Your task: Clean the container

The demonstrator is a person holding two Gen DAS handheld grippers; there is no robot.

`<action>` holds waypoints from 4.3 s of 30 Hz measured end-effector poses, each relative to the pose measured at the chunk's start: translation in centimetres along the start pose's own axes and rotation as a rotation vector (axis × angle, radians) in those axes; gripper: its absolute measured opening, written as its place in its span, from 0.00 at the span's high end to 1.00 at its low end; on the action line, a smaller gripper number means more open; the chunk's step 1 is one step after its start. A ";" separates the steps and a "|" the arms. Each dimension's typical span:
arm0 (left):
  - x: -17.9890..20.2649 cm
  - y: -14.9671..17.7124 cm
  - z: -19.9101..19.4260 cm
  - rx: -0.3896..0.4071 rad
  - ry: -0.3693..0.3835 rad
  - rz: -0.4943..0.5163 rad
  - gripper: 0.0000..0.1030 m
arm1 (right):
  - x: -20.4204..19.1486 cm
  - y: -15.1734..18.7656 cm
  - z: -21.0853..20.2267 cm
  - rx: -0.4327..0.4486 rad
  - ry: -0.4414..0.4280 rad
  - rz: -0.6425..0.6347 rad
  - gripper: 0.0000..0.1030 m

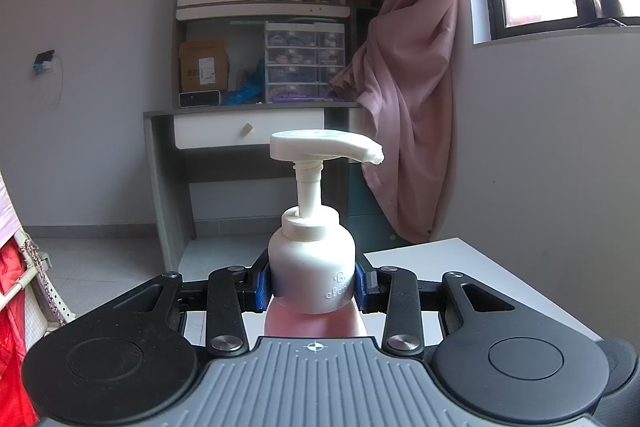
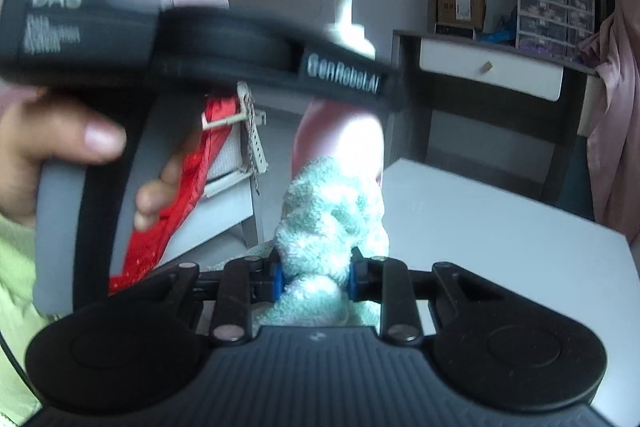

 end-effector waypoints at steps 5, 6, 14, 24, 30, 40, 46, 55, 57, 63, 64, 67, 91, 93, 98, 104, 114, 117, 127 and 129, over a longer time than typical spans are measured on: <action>0.0 -0.1 -0.1 0.000 0.000 0.000 0.63 | -0.5 1.8 0.9 -0.059 -0.002 -0.001 0.73; 0.0 -0.2 -0.1 -0.001 0.001 0.001 0.63 | -0.5 2.1 1.1 -0.071 -0.004 0.000 0.73; 0.5 -0.3 0.0 -0.001 -0.002 0.001 0.63 | -0.4 2.8 1.9 -0.103 -0.001 0.010 0.73; 0.9 -0.7 -0.5 0.046 0.028 -0.019 0.41 | -0.7 3.1 1.6 -0.101 0.007 0.021 0.73; 0.9 -0.9 -1.2 0.106 0.095 -0.007 0.24 | -0.9 3.3 1.2 -0.104 0.007 0.025 0.73; 0.6 0.8 -1.3 0.194 0.323 0.217 0.23 | -1.1 3.7 0.6 -0.094 -0.004 0.025 0.73; -0.9 1.7 0.1 0.223 0.487 0.190 0.23 | -1.0 4.0 0.6 -0.091 -0.009 0.025 0.73; -1.7 3.6 3.8 0.236 0.652 0.056 0.27 | -0.8 4.0 0.6 -0.087 -0.016 0.030 0.73; -1.6 4.0 4.1 0.239 0.674 0.032 0.48 | -0.7 3.9 0.6 -0.085 -0.018 0.031 0.73; -0.5 4.8 3.4 0.240 0.673 0.037 0.62 | -0.6 3.8 0.8 -0.081 -0.021 0.037 0.73; -0.5 4.4 3.0 0.234 0.662 0.044 0.62 | -0.5 3.8 0.8 -0.080 -0.021 0.038 0.73; 0.1 4.0 2.3 0.205 0.610 0.055 0.62 | -0.5 3.8 0.8 -0.078 -0.020 0.041 0.73; 4.6 -1.9 -3.4 -0.033 -0.089 -0.086 0.62 | -0.4 4.9 -1.9 -0.045 -0.017 0.094 0.73; 4.7 -2.3 -3.9 -0.036 -0.130 -0.101 0.62 | -0.3 5.0 -2.0 -0.044 -0.022 0.100 0.73; 4.9 -3.1 -5.0 -0.047 -0.223 -0.148 0.62 | -0.2 5.2 -2.2 -0.039 -0.028 0.109 0.73; 5.5 -4.1 -5.4 -0.071 -0.316 -0.162 0.62 | -0.1 5.3 -2.5 -0.036 -0.032 0.107 0.73; 5.5 -4.3 -6.6 -0.077 -0.349 -0.170 0.58 | 0.1 5.7 -3.5 -0.028 -0.039 0.116 0.73; 5.0 -4.1 -6.4 -0.088 -0.339 -0.180 0.56 | 0.2 5.7 -3.7 -0.024 -0.038 0.119 0.73; 4.7 -3.5 -6.9 -0.055 -0.216 -0.068 0.36 | 0.0 5.8 -3.5 -0.033 -0.044 0.115 0.73; 4.5 -3.3 -6.9 -0.030 -0.121 -0.028 0.36 | 0.0 5.9 -3.4 -0.035 -0.049 0.111 0.73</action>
Point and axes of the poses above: each gripper's, at about its wrist camera, not at the fingertips, and z roughly the way its jaws point, x to its right, y to its underside, the point moved 7 cm from there along z, roughly the way its jaws point, and after that the axes turned 4 degrees about z, right-handed, at the moved point
